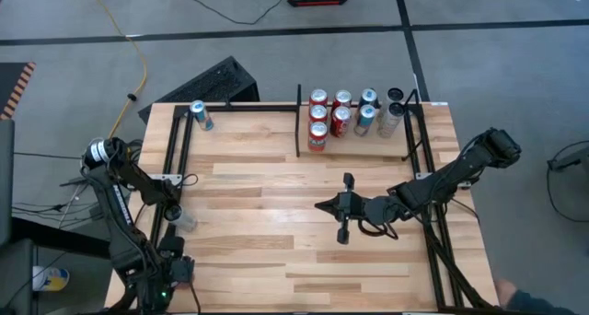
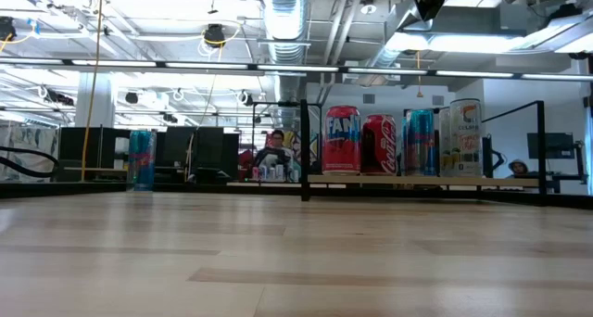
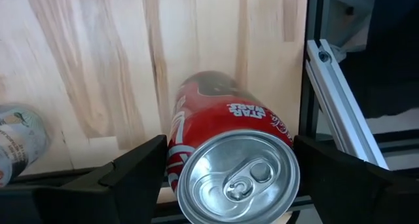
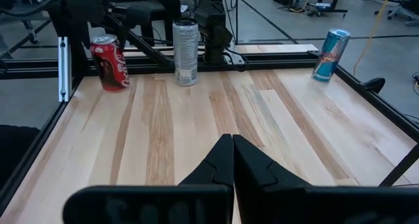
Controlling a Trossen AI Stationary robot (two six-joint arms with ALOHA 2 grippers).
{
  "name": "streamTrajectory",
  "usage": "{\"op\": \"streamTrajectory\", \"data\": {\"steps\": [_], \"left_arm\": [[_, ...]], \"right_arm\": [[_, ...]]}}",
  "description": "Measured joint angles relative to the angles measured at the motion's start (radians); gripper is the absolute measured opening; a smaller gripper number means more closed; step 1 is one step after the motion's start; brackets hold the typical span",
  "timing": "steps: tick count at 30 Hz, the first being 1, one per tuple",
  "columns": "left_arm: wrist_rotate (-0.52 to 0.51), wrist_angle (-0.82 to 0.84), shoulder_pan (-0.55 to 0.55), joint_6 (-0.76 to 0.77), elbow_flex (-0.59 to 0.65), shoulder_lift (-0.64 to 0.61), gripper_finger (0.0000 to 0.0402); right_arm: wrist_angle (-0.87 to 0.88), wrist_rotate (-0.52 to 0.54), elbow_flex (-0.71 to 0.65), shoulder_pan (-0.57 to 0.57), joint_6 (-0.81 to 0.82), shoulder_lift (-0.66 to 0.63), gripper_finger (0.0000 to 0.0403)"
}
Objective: Place canned beverage on shelf
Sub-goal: Put the red-white soda can on the shelf aligned with the other soda cans
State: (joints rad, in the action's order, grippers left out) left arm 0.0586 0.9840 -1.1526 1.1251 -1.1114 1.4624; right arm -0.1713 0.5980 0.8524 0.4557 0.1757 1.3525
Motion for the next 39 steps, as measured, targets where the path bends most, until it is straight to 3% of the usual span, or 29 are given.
{"op": "streamTrajectory", "data": {"steps": [13, 19, 26, 32, 39], "left_arm": [[0.009, 0.017, 0.0, -0.044, 0.001, 0.01, 0.0306], [0.001, 0.028, 0.011, -0.092, 0.001, 0.01, 0.0278], [-0.001, 0.057, 0.04, -0.172, -0.005, 0.012, 0.0267], [-0.057, 0.108, 0.081, -0.288, -0.034, 0.01, 0.0267], [-0.044, 0.205, 0.174, -0.456, -0.116, 0.006, 0.0267]], "right_arm": [[-0.02, 0.0, 0.0, 0.0, 0.0, 0.0, 0.0023], [-0.01, 0.001, 0.024, 0.017, 0.0, -0.001, 0.0023], [0.204, 0.002, 0.157, 0.121, 0.097, -0.061, 0.0023], [0.275, 0.014, 0.211, 0.246, 0.183, -0.08, 0.0023], [0.275, 0.175, 0.215, 0.359, 0.208, -0.08, 0.0023]]}}
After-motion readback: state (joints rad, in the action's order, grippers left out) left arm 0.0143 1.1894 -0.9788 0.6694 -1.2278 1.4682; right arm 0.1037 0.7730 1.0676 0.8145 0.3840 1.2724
